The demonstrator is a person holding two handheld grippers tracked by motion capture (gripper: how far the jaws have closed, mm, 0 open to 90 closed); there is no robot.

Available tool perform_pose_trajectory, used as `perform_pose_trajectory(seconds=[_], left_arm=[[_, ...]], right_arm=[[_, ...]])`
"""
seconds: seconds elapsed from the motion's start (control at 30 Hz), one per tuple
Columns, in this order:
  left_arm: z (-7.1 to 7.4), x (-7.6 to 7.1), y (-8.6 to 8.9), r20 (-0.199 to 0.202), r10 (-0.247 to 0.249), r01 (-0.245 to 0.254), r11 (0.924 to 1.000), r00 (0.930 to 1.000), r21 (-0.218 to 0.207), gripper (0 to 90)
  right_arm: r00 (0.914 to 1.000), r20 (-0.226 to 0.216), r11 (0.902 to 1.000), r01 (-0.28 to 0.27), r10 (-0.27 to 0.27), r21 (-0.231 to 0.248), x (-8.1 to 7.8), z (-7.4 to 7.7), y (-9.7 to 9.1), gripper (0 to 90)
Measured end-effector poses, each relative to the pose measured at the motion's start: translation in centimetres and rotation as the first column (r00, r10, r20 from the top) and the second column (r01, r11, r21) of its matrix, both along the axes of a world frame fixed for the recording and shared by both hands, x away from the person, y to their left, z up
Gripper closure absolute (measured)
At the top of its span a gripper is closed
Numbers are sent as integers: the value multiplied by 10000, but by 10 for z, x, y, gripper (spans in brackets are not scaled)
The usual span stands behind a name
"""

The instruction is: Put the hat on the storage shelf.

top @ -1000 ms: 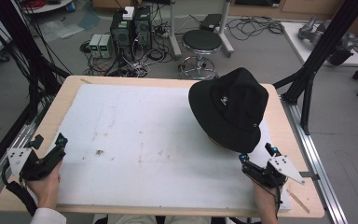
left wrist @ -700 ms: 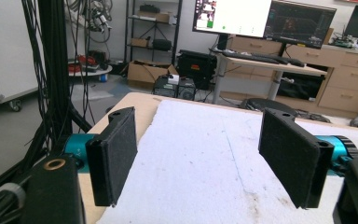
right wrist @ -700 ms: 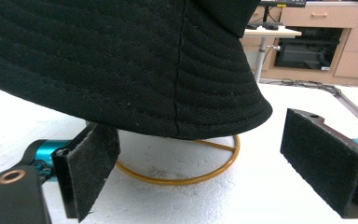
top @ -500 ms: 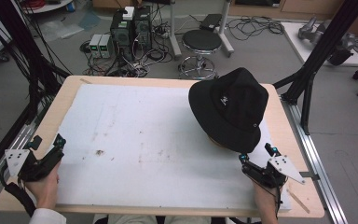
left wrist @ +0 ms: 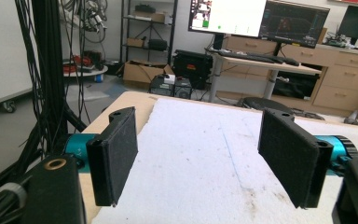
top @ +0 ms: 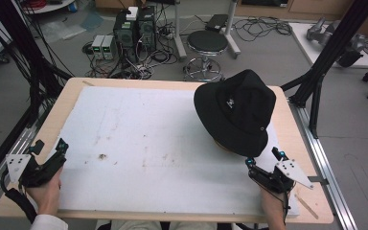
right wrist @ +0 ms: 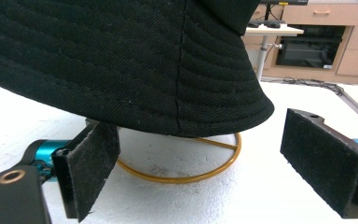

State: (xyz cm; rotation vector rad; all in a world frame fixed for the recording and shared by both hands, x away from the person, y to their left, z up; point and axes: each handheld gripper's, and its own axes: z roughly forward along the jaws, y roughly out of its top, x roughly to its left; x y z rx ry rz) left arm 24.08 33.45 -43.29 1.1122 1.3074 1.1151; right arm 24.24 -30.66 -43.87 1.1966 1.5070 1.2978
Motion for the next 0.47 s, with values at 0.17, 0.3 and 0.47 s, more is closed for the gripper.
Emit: perform_pose_trajectory(seconds=[0.17,0.3,0.47], left_arm=[[0,0,0,2,-8,8,10000,10000,-35,285],[0,0,0,1,-57,57,10000,10000,-52,285],[0,0,-1,25,-146,146,9999,9999,-50,284]], right_arm=[[10000,-15,10000,-23,23,-2,0,0,0,111],[10000,-19,10000,-21,21,-19,1,0,0,111],[10000,-20,10000,-39,39,-49,1,0,0,111]])
